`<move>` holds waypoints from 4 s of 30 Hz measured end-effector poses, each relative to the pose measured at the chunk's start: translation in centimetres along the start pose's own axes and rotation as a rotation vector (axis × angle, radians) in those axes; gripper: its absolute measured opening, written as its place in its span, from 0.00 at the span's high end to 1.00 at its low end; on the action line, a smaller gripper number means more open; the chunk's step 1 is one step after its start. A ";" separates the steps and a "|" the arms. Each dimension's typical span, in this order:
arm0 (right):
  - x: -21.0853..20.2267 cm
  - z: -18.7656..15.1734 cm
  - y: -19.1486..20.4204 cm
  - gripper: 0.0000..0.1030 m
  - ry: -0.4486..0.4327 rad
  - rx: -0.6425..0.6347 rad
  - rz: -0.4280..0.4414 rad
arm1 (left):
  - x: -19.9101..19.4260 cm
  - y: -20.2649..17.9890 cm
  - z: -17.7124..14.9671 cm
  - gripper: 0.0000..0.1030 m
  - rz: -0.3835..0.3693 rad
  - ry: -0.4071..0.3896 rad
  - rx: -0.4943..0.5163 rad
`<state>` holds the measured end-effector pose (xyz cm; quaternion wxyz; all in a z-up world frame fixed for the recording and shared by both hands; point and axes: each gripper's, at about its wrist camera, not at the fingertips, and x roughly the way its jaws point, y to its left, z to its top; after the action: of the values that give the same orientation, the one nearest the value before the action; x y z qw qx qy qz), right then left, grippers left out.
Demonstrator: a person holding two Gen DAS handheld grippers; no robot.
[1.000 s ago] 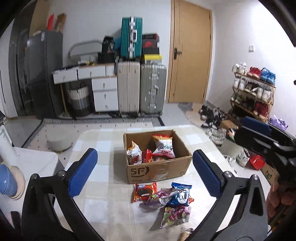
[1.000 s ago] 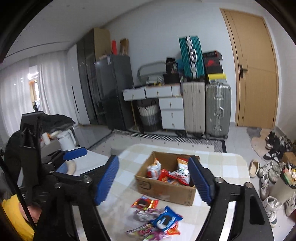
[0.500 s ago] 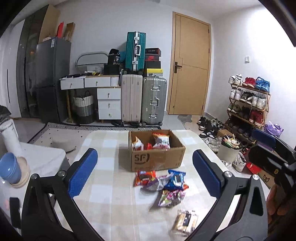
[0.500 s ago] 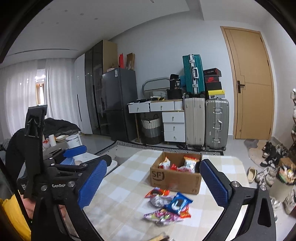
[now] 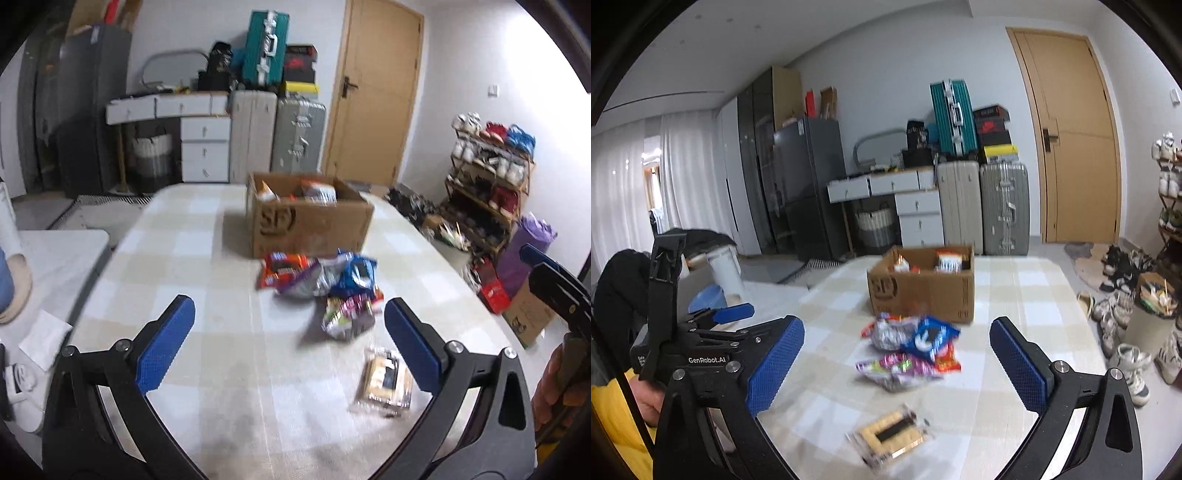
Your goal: Organize snacks
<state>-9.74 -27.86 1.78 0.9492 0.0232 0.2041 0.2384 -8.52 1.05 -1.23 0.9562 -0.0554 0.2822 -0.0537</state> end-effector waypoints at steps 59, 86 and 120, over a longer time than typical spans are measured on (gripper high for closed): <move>11.3 -8.2 -4.3 0.01 0.308 0.095 0.019 | 24.4 -0.8 -1.5 0.83 -0.385 0.304 -0.152; 16.3 -11.5 1.2 0.01 0.604 -0.223 0.059 | 11.7 7.8 -0.9 0.83 -0.380 0.138 -0.250; 12.1 -8.0 -1.9 0.24 0.418 0.024 0.125 | 8.8 7.2 0.0 0.83 -0.359 0.113 -0.232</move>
<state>-2.32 -24.35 -10.38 0.8693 -0.0028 0.3974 0.2940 -0.65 7.00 -6.90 0.9012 -0.2113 0.3253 -0.1933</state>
